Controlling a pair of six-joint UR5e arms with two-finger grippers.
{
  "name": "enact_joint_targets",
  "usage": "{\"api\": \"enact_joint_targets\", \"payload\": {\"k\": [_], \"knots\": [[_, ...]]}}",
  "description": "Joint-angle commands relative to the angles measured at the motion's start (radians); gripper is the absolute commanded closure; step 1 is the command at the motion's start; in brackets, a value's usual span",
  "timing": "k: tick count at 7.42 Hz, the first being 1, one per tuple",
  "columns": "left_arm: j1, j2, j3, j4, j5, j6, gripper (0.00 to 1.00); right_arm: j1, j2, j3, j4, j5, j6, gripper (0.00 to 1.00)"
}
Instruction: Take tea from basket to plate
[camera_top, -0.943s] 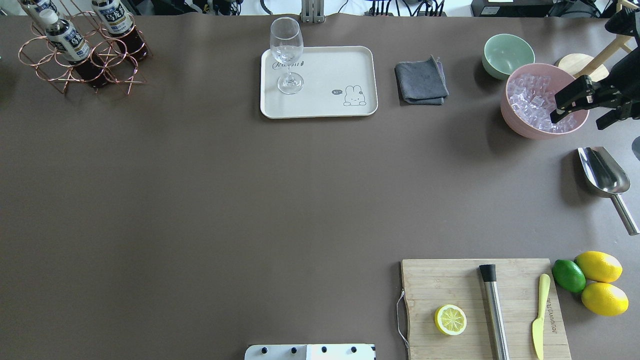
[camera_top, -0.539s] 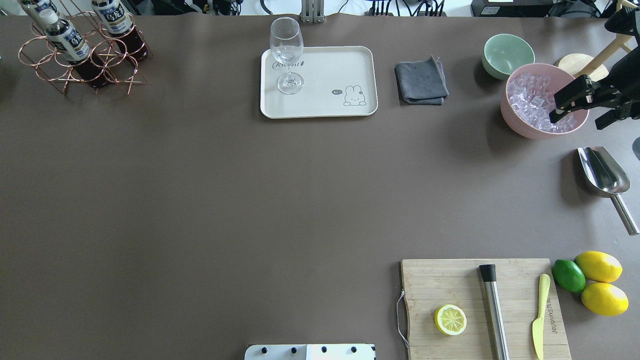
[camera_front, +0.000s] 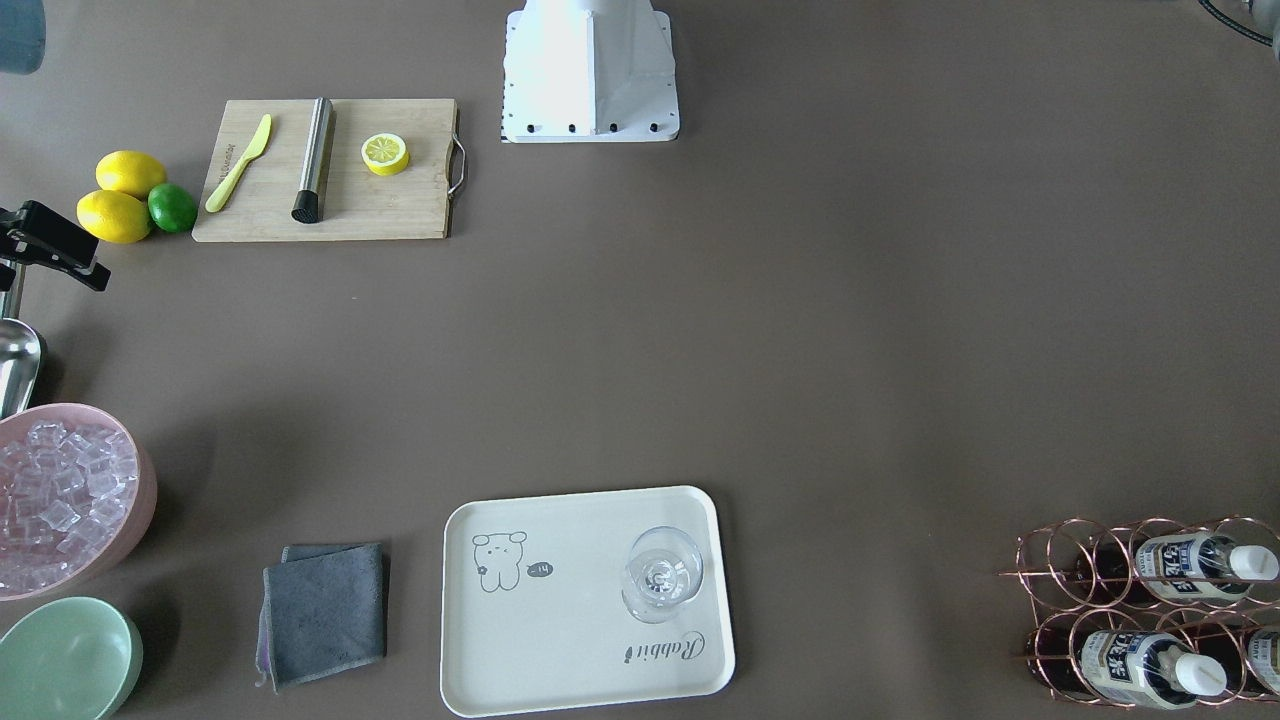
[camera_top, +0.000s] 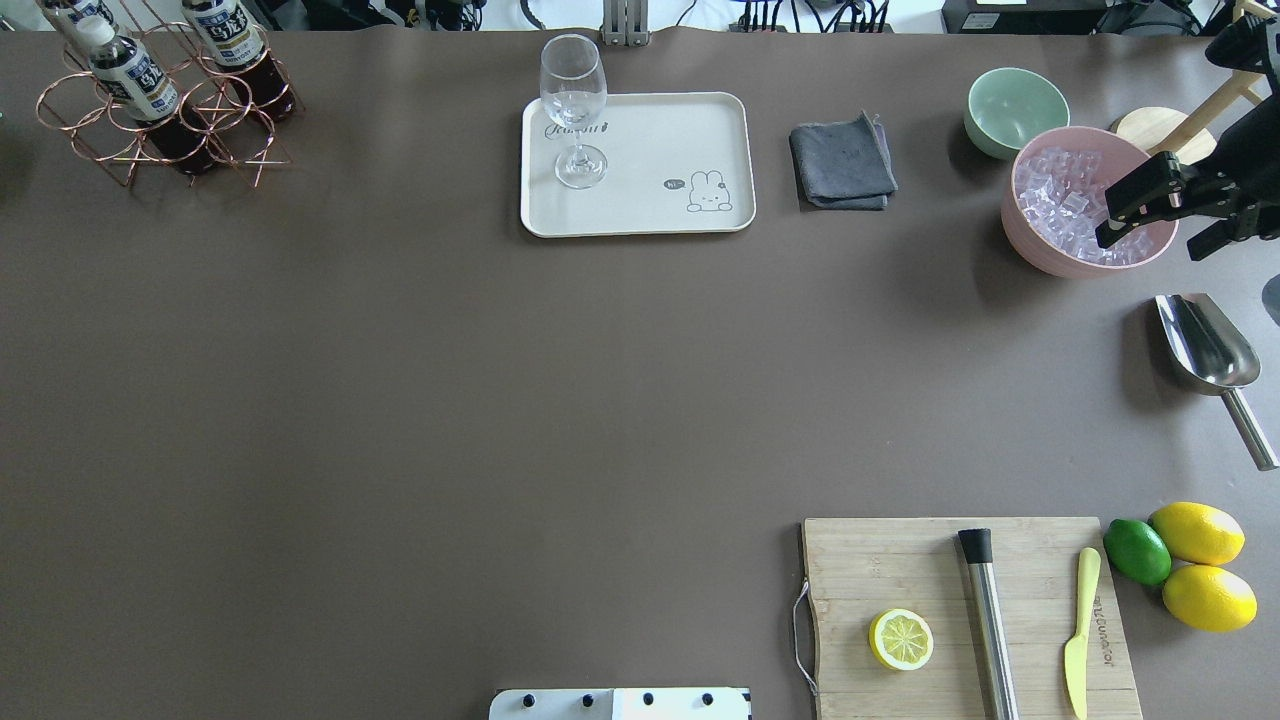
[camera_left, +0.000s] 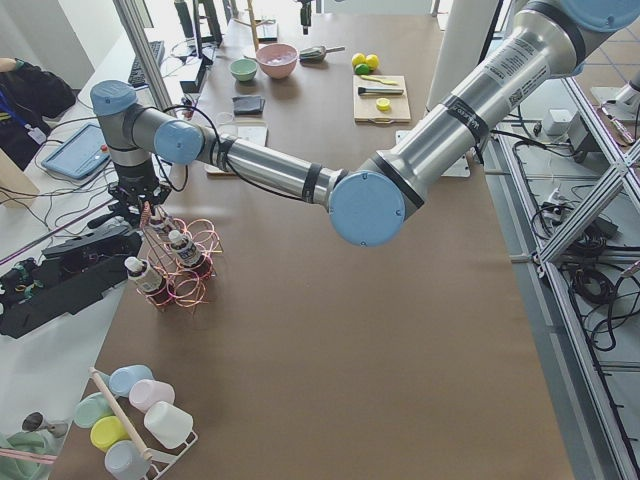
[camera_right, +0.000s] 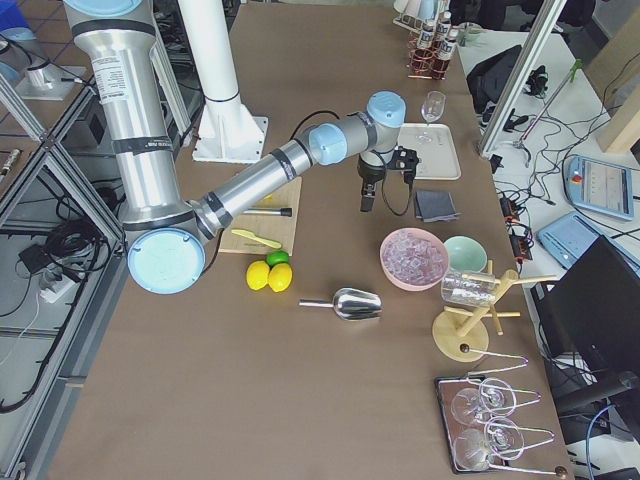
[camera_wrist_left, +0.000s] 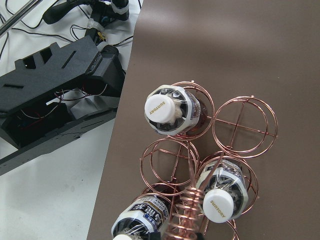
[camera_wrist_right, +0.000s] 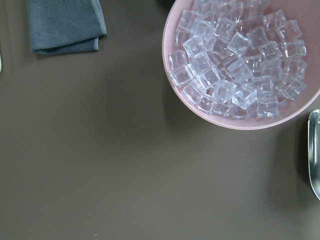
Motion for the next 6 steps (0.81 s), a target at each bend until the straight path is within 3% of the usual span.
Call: {"api": "enact_joint_targets", "payload": {"k": [1, 3, 6], "knots": [[-0.059, 0.000, -0.053, 0.032, -0.042, 0.009, 1.00, -0.008, 0.000, 0.011, 0.001, 0.005, 0.000, 0.01], [-0.081, 0.015, -0.160, 0.165, -0.063, 0.073, 1.00, -0.010, 0.002, 0.013, 0.002, 0.005, -0.002, 0.01], [-0.078, 0.096, -0.428, 0.314, -0.062, -0.034, 1.00, -0.015, 0.003, 0.016, 0.005, 0.007, -0.002, 0.01]]}}
